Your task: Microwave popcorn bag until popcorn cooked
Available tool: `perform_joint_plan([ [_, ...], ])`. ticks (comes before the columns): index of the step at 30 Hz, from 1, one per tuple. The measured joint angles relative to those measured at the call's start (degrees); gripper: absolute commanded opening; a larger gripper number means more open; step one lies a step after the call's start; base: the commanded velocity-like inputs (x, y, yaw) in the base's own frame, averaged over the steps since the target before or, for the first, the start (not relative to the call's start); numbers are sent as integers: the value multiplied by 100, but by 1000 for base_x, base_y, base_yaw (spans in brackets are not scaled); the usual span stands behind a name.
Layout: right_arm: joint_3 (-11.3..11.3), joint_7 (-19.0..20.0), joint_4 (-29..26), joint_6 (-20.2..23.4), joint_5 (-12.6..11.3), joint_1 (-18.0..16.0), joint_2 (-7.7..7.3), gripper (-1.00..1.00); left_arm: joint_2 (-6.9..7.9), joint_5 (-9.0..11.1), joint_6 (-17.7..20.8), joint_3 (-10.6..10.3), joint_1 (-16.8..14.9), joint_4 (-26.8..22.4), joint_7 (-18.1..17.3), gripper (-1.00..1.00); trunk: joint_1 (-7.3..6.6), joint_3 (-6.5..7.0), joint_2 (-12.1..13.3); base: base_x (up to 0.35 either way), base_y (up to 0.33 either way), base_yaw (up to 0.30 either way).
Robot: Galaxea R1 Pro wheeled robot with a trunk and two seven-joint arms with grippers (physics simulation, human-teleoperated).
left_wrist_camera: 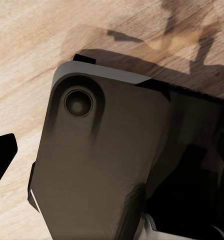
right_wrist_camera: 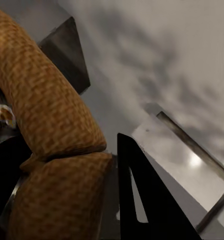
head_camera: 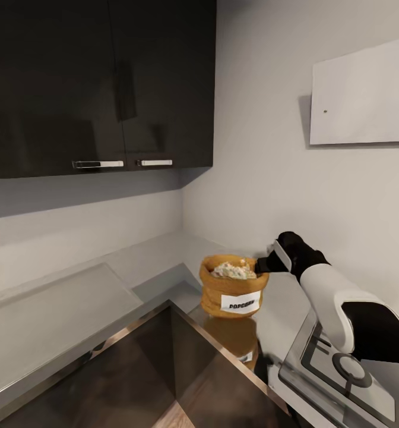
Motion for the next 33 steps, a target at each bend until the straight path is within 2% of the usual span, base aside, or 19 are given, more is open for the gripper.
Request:
perform_joint_plan([
  [9,6,-1,-319,404,4,1,-6,-100,-3,-4,0,0,-1,1,0,100,1,0,0,-36,0,0],
  [29,7,-11,-410,404,15,1,-30,-100,-9,7,-8,9,-1,34,48,100,4,0,1,-340,0,0],
  [31,7,-26,-410,404,15,2,-33,-100,-15,133,-8,5,-1,44,51,100,4,0,1,-347,0,0],
  [32,8,-36,-410,404,21,2,-31,-100,-13,356,-8,3,-1,53,54,100,4,0,1,-346,0,0],
  [33,9,-39,-410,404,21,1,-31,-100,-14,446,-8,0,-1,58,55,100,4,0,1,-346,0,0],
])
